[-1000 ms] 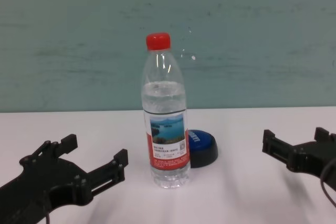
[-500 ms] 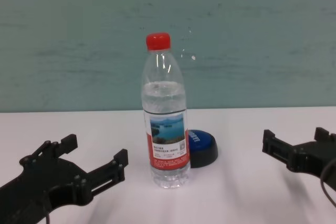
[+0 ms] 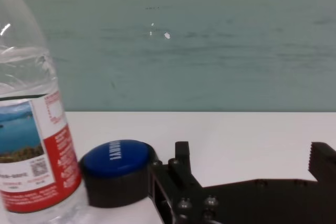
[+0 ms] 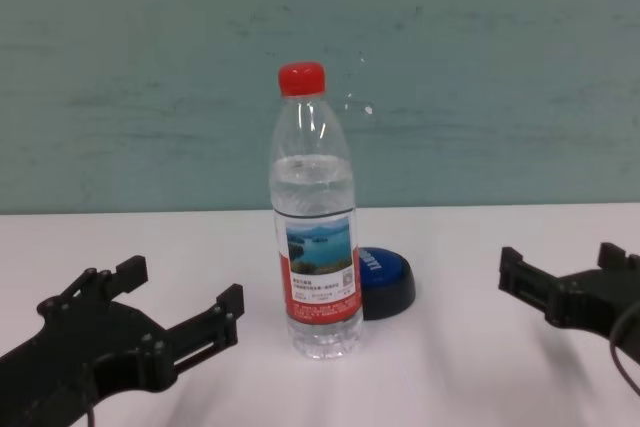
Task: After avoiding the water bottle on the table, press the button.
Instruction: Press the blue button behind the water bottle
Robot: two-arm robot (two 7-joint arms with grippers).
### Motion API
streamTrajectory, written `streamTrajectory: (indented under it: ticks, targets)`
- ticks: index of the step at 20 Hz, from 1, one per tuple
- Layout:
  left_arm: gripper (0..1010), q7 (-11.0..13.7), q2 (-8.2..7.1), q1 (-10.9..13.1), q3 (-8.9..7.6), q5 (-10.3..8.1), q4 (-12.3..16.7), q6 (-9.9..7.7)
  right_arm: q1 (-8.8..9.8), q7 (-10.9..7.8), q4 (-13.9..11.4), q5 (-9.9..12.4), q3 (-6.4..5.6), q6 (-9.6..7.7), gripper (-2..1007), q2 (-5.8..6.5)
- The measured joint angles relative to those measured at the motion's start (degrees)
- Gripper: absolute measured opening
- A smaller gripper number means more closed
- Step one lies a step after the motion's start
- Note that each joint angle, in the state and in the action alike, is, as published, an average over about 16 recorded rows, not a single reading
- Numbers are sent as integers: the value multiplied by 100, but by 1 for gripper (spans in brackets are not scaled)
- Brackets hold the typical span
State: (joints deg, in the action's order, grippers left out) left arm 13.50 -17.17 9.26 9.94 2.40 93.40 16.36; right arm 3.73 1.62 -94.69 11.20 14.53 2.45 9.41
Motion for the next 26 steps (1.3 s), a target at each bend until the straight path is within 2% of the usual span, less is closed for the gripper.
streamTrajectory:
  ticks: [5,12,19,26]
  targets:
    - [1000,0,0,0,0,0,0,0,34,-264,-154,62,-58,-32,1004,62]
    - [1000,0,0,0,0,0,0,0,76,-790,-447,156,-166,-121,1004,220]
    - [1000,0,0,0,0,0,0,0,163,-1318,-723,235,-219,-131,1004,458]
    - [1000,0,0,0,0,0,0,0,368,-1734,-954,320,-232,41,1004,762]
